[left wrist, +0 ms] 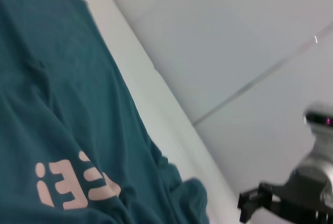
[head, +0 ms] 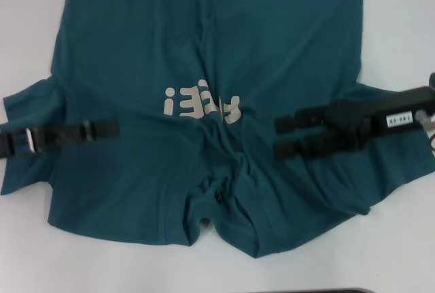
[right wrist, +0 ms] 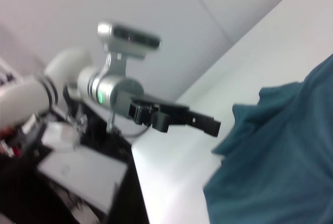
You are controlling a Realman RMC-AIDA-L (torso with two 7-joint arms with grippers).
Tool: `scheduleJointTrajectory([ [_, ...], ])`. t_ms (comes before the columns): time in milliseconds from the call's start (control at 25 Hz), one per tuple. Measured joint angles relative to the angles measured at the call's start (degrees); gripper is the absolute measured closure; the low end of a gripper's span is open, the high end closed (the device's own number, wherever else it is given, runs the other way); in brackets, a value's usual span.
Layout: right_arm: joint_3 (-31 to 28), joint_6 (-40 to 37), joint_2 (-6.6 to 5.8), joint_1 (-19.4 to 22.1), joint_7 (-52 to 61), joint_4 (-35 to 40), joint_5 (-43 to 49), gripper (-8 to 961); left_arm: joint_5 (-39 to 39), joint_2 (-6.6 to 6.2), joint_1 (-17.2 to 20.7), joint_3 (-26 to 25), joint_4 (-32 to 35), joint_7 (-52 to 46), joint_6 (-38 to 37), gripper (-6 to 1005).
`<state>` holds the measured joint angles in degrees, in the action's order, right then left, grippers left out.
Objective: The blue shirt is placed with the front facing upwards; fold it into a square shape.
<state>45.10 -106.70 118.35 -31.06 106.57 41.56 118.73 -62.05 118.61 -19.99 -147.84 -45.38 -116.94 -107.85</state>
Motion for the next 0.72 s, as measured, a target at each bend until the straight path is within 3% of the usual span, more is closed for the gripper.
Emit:
scheduleJointTrajectory([
  [280,-9.74,2.99,-0.98,-1.56,15.77,-2.47,-1.41,7,-0.17,-0.53,-0.18,-8.71,1.78,-14.72,0.31,52],
  [320,-12.11,2.89,-1.77,-1.43,17.08,-4.55,-3.53,7,-0.17,-0.53,-0.18,-8.71,1.78,-14.72,0.31,52],
  [560,-13.69,2.16,-3.72,-0.38,16.58,-9.89,-9.26,7,-0.20,-1.26,0.26,-11.50,2.31,-20.05,2.59,52],
  [720,-13.81,2.11,-4.01,0.76,16.37,-10.90,-12.40,7,-0.20,-1.84,0.52,-12.15,3.31,-20.73,3.98,51],
])
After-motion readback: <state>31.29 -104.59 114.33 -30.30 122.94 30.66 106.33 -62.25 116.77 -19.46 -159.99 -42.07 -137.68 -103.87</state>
